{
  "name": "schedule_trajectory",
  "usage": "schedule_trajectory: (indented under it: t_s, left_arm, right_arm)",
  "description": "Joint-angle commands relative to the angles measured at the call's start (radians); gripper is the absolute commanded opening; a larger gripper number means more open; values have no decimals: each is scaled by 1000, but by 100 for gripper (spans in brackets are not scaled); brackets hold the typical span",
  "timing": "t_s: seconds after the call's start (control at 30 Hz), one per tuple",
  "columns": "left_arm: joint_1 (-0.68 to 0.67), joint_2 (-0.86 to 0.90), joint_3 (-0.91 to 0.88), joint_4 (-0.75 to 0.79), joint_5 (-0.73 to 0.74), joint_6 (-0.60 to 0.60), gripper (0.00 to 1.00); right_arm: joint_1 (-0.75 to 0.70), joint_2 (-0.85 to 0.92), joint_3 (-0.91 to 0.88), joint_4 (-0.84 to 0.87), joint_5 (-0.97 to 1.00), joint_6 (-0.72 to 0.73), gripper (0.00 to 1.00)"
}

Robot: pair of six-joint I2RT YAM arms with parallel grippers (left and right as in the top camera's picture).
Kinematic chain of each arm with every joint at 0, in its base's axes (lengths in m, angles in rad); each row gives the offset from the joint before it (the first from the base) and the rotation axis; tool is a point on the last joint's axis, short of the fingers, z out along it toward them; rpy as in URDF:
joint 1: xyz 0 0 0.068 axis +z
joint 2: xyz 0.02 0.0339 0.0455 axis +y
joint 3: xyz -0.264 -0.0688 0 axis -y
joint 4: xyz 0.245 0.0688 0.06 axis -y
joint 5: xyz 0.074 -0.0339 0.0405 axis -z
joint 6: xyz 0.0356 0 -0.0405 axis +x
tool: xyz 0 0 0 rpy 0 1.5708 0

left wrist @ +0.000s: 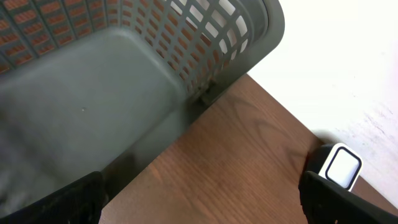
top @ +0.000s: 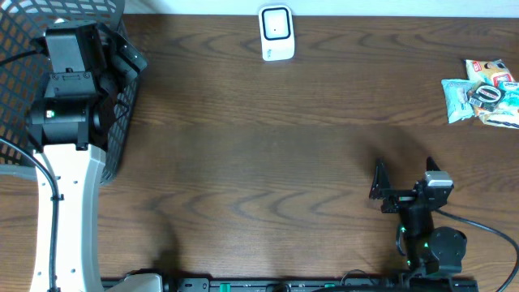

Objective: Scan the item barcode

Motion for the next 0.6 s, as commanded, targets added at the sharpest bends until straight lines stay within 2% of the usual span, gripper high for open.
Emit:
schedule_trajectory:
  t_s: [0.0, 0.27, 0.57]
  left_arm:
    - [4, -5, 2, -3, -2, -12, 98]
    - [4, -5, 2, -3, -2, -11, 98]
    - [4, -5, 2, -3, -2, -12, 98]
  right_arm:
    - [-6, -55, -43, 26, 1, -16, 99]
    - [-1, -105, -99, 53, 2, -17, 99]
    - [13, -105, -99, -39, 45, -47, 99]
